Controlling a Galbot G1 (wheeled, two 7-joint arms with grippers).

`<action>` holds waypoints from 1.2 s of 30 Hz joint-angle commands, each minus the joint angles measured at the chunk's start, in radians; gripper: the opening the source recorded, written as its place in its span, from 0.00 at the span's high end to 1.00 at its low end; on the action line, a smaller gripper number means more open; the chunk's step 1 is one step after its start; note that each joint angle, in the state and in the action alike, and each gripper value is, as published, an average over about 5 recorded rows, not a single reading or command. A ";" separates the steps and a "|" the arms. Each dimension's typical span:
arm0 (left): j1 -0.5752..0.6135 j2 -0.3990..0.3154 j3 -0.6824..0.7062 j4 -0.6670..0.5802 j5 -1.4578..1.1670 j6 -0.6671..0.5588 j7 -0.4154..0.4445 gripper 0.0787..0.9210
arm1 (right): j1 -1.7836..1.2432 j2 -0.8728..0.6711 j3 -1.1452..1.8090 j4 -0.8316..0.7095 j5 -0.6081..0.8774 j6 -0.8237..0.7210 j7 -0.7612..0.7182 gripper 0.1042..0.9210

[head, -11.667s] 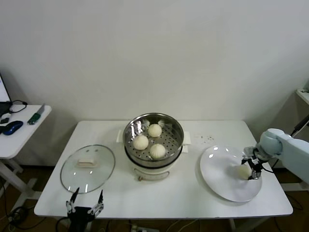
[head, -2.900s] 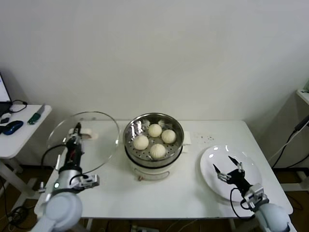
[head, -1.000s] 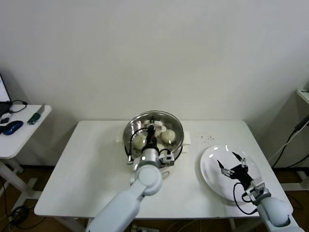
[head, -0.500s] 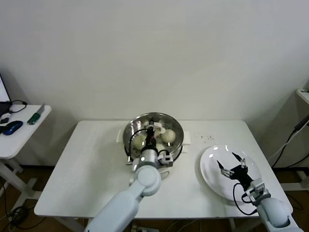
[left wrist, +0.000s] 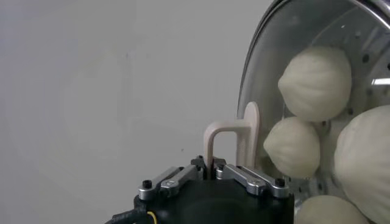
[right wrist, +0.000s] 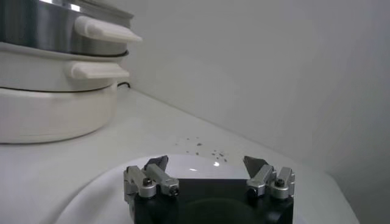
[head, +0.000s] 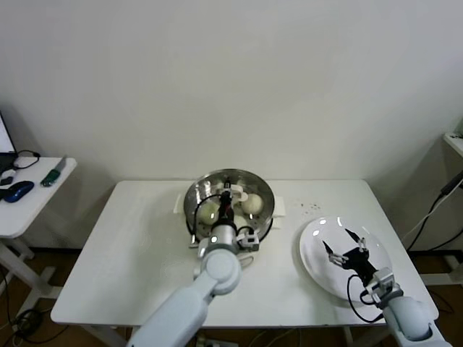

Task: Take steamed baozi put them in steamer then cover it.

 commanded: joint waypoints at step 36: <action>0.467 0.270 -0.341 -0.589 -0.392 -0.079 -0.261 0.12 | -0.040 0.024 0.074 0.064 0.033 -0.056 0.006 0.12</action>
